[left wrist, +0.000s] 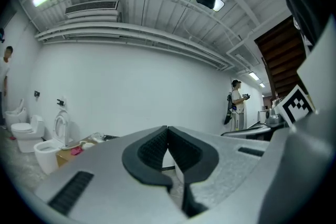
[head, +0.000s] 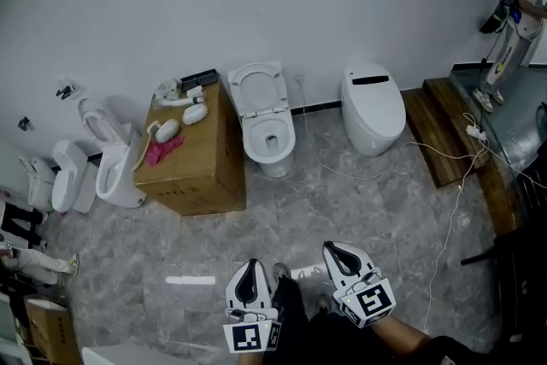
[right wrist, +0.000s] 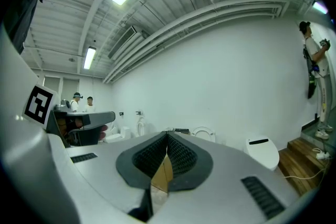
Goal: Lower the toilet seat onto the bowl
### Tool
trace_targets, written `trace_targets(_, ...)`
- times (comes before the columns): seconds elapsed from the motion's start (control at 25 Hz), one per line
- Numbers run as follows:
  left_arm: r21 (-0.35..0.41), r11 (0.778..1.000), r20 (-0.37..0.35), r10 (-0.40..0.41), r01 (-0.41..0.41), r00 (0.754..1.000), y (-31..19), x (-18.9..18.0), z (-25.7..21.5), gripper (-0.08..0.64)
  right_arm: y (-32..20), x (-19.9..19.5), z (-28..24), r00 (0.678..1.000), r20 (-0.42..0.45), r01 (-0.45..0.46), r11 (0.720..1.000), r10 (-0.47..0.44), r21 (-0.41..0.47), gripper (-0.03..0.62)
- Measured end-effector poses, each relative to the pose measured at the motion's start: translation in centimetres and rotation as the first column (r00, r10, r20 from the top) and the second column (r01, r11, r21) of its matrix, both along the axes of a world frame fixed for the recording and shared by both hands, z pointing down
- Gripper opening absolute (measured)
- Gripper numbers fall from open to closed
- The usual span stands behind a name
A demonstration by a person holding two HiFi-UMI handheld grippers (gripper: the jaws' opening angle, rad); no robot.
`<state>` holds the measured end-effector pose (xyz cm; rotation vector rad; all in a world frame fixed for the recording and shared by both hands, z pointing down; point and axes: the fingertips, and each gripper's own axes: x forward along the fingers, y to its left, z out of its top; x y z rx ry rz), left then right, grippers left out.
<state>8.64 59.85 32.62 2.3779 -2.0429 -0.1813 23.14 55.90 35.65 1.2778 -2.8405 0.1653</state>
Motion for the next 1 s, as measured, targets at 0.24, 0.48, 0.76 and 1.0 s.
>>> trace_targets(0.24,-0.019,1.0,-0.022,0.009,-0.01,1.0,-6.4,-1.9,1.4,0.009,-5.8,-2.3,0.6,1.0,-0.018,0.0,1.0,0.0,0.001,0.026)
trace_targets(0.48,-0.043,0.999,-0.04,0.018,-0.02,0.999,-15.4,-6.2,1.8,0.009,-13.8,-6.3,0.4,0.999,-0.04,-0.014,1.0,0.014,-0.002,0.026)
trace_targets(0.76,-0.041,0.996,-0.044,0.072,-0.073,0.996,-26.6,-12.2,0.9,0.009,-24.5,-12.4,-0.3,0.997,-0.069,-0.044,0.999,0.045,0.008,0.026)
trace_targets(1.0,-0.056,0.994,-0.038,0.092,-0.094,0.995,-33.3,-15.6,0.4,0.009,-31.3,-15.5,-0.6,0.995,-0.068,-0.073,0.997,0.072,-0.01,0.026)
